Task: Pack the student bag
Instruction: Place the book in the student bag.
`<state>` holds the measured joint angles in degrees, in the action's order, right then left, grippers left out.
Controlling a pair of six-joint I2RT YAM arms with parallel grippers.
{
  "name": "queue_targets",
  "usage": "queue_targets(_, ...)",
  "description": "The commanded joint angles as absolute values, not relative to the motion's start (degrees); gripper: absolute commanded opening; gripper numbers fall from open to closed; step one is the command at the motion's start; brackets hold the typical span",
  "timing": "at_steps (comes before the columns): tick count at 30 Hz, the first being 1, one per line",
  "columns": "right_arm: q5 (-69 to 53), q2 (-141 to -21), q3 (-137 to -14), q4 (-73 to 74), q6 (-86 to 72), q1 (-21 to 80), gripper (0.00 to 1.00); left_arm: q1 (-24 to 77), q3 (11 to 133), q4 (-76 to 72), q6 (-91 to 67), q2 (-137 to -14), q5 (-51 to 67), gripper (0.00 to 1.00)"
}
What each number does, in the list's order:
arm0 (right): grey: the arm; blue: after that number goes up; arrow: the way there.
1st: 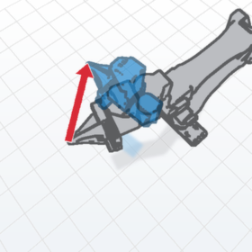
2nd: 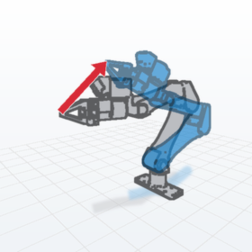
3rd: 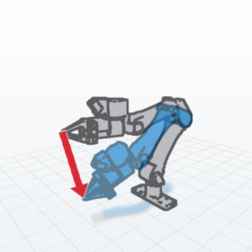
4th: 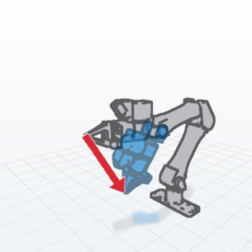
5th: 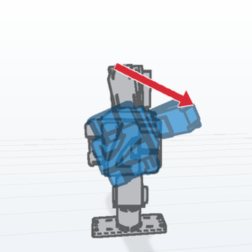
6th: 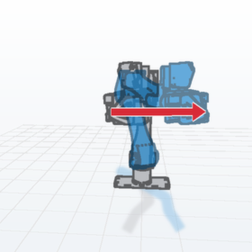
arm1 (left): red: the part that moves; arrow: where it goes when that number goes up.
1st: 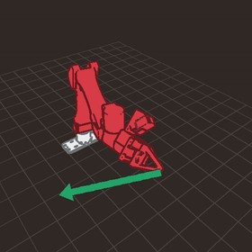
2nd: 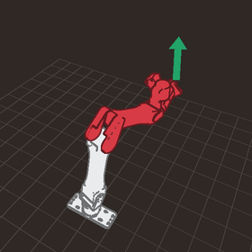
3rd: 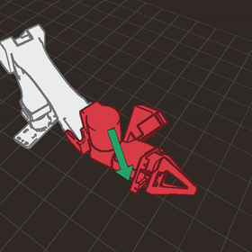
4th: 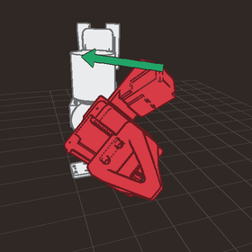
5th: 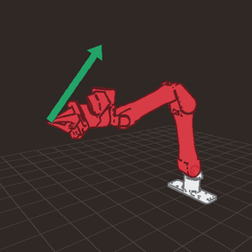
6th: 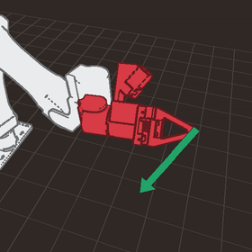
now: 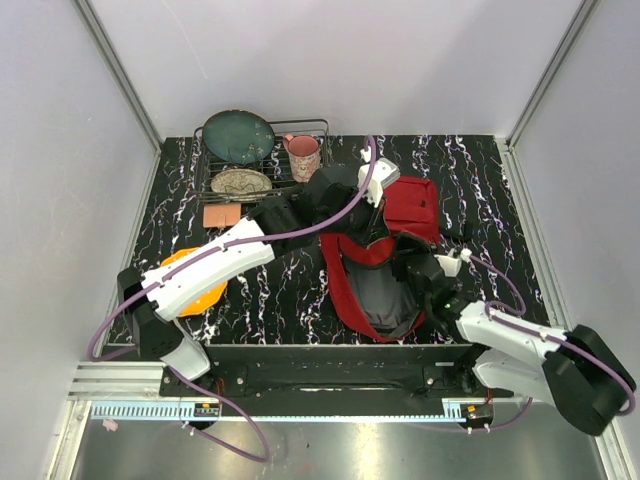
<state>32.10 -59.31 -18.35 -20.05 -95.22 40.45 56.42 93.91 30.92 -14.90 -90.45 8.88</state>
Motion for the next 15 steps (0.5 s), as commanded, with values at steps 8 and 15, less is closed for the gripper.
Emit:
queue_targets(8, 29.5, -76.7, -25.9, -33.8, -94.5, 35.8, 0.11, 56.2, 94.6, 25.5, -16.4, -86.0, 18.5, 0.00)
queue_targets(15, 26.4, -72.5, -23.2, -28.7, -89.8, 35.3, 0.66, 53.6, 89.2, 22.5, -19.3, -83.8, 17.4, 0.00)
